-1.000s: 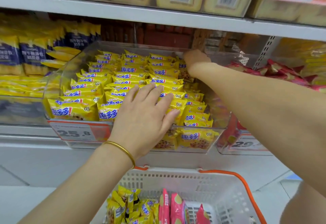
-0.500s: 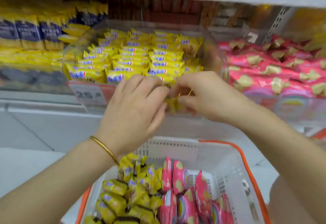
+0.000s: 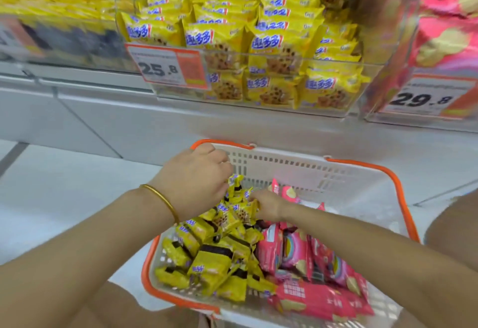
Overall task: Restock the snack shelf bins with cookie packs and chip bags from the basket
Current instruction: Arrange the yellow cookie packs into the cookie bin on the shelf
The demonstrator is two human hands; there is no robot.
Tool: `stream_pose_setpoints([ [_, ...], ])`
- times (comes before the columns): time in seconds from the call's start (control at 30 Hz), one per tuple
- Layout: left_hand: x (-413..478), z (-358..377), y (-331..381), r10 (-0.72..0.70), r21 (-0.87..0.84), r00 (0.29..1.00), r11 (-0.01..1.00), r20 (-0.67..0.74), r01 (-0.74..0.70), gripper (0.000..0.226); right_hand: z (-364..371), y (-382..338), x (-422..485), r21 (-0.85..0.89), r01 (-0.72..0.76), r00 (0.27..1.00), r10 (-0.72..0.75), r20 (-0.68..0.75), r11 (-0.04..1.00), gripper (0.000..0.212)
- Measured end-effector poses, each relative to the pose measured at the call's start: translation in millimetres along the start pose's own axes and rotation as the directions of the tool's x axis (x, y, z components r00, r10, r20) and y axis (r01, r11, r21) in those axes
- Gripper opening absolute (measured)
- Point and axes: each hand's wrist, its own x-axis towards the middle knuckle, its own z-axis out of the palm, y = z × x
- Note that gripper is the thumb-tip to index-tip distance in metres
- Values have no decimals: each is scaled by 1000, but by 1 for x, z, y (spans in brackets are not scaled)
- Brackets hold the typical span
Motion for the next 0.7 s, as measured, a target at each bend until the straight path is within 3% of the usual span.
stream_pose_setpoints([
  [0.1, 4, 6, -6, 3, 3, 1000, 1000, 27, -3, 43, 30, 2, 24, 48, -12, 999, 13, -38, 999, 60],
  [0.27, 17, 10, -13, 16, 20, 992, 1000, 124, -18, 45, 47, -5, 38, -26, -57, 988, 53, -143, 998, 9],
  [0.37, 27, 7, -9, 2, 5, 987, 1000, 161, -3, 40, 43, -3, 41, -54, -87, 986, 78, -148, 995, 28],
  [0.53, 44, 5, -4, -73, 86, 955, 995, 287, 51, 37, -19, -3, 15, -74, -65, 994, 58, -89, 995, 38],
  [0.6, 49, 1, -4, -109, 66, 948, 993, 300, 93, 38, -51, -1, -2, 41, -21, 999, 22, -29, 999, 40],
  [0.7, 55, -8, -3, -164, -49, 925, 980, 343, 192, 42, -84, 2, -36, 409, 32, 999, -24, -24, 912, 30],
])
